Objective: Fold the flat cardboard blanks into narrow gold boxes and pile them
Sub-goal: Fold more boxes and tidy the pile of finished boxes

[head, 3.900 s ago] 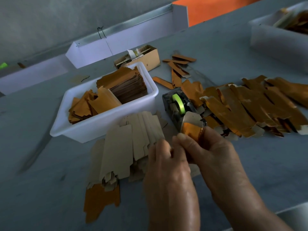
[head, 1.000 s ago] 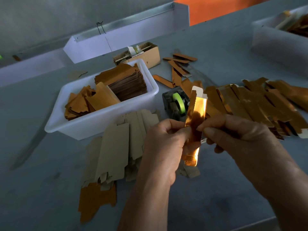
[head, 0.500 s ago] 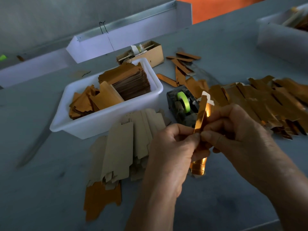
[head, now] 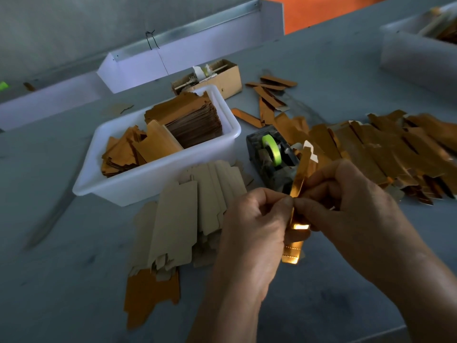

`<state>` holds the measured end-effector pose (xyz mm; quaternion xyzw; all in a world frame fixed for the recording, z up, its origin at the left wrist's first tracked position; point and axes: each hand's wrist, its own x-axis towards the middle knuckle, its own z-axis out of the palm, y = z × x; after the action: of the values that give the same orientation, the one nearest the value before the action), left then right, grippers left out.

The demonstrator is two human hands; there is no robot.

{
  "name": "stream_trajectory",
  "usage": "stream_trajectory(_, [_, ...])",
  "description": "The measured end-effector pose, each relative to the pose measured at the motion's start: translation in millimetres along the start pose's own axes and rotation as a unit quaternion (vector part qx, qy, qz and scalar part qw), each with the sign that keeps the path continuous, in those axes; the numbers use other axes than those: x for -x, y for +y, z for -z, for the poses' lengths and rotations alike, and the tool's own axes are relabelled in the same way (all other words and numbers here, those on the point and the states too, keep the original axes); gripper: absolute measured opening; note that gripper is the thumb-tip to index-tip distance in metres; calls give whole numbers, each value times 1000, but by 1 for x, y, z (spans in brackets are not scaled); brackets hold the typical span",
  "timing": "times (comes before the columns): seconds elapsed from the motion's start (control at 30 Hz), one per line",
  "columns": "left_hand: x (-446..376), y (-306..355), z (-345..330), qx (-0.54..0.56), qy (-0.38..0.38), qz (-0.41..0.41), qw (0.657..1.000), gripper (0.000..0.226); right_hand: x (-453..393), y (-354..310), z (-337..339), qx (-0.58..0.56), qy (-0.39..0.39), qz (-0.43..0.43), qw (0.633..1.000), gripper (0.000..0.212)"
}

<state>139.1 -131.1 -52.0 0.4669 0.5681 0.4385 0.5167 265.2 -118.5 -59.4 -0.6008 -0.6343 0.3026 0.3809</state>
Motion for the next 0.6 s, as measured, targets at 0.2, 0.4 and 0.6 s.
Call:
stream_trajectory(0.2, [6,-2,-11,-40,64,-59,995,18,2,-11,0,104,45,9,994,27])
stream_trajectory(0.4, [7,1,-7,-67,131,-82,986,9,6,-11,3,71,48,11,996,38])
stream_trajectory(0.6, [9,1,-6,-85,92,-47,991,10,4,0,-2,-122,-28,-41,991,53])
